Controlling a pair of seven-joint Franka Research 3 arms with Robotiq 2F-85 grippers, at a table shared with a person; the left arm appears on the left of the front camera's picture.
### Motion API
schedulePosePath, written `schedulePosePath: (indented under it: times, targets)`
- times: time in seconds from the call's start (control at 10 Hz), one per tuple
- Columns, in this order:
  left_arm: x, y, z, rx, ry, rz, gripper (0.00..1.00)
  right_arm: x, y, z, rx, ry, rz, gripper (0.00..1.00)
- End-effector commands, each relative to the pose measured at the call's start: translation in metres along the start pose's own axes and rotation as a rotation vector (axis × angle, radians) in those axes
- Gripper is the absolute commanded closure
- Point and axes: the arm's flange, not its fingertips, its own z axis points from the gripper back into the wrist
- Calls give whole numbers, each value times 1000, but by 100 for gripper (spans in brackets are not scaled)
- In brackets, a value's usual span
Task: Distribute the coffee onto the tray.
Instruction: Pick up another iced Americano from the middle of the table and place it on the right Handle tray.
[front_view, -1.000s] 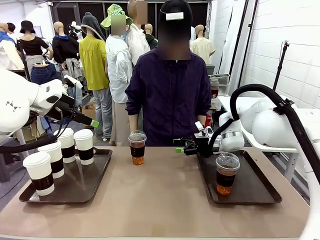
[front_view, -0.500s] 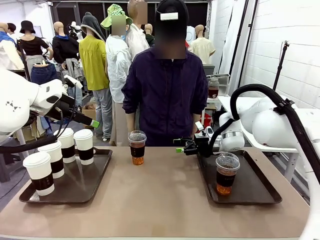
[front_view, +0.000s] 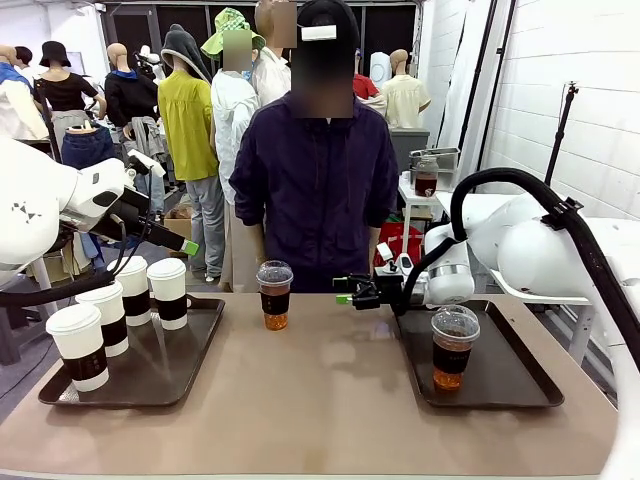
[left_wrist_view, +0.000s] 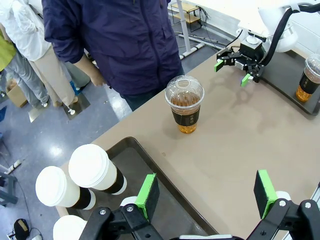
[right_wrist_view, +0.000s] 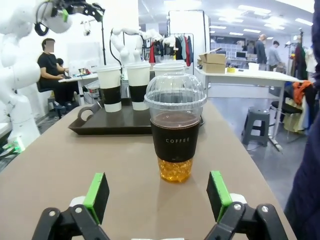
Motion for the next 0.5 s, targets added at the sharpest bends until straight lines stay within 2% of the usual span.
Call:
schedulePosePath:
  times: [0.0,0.4]
  targets:
    - [-1,1,0,-7,-3,6,0,-2,-17,-20,-4,5,-19,0]
    - [-1,1,0,-7,-3,6,0,-5,-32,-55,24,38,-40,0]
